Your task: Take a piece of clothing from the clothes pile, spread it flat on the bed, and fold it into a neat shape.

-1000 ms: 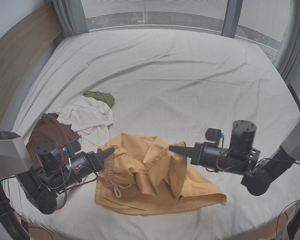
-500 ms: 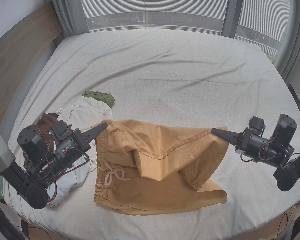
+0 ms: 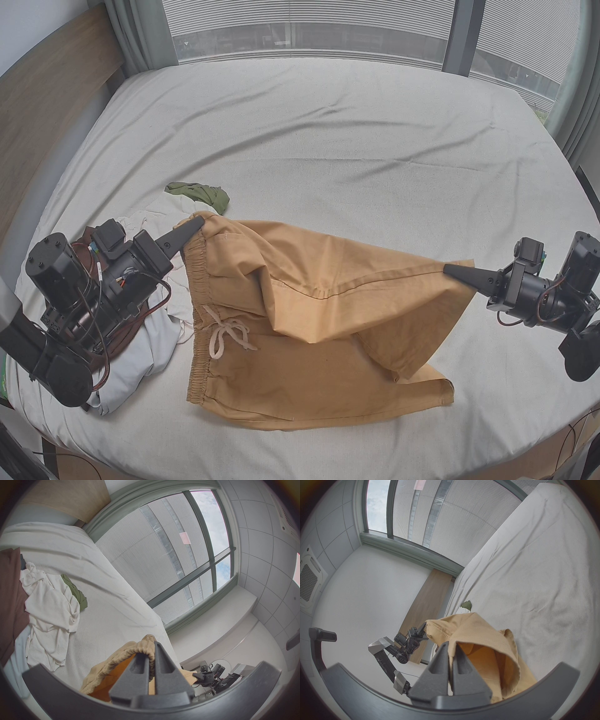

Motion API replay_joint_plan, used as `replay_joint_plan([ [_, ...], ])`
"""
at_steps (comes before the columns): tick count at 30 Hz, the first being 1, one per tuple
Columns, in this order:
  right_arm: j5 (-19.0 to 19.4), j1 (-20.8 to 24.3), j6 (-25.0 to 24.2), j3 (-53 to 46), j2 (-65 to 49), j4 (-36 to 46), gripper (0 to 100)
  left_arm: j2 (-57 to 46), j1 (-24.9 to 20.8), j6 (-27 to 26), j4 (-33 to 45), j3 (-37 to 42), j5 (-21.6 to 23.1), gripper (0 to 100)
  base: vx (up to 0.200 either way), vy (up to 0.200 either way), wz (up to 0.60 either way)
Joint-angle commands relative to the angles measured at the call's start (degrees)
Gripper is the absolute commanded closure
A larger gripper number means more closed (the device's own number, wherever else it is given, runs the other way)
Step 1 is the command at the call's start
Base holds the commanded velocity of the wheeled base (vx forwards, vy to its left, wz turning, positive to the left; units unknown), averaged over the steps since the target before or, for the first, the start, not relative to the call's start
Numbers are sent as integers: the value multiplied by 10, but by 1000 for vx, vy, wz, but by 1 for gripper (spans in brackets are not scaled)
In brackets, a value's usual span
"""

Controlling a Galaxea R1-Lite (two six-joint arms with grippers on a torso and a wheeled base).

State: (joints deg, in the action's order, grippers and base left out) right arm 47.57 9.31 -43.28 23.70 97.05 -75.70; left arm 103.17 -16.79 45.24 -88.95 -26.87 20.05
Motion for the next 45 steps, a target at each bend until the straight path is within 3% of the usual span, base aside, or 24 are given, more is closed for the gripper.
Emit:
replay_joint_plan([
  [1, 3, -18, -1, 6, -10, -3, 100, -2, -1, 0, -1, 1, 2, 100, 0, 0, 0],
  [23, 3, -40, -37, 36, -50, 0, 100, -29, 0, -8, -1, 21, 17, 100, 0, 0, 0],
  [28, 3, -64, -39, 48, -50, -1, 100, -28, 7, -49, -1, 25, 23, 100, 0, 0, 0],
  [45, 3, -118, -44, 74, -48, 2, 100, -35, 18, -63, -2, 45, 48, 100, 0, 0, 0],
])
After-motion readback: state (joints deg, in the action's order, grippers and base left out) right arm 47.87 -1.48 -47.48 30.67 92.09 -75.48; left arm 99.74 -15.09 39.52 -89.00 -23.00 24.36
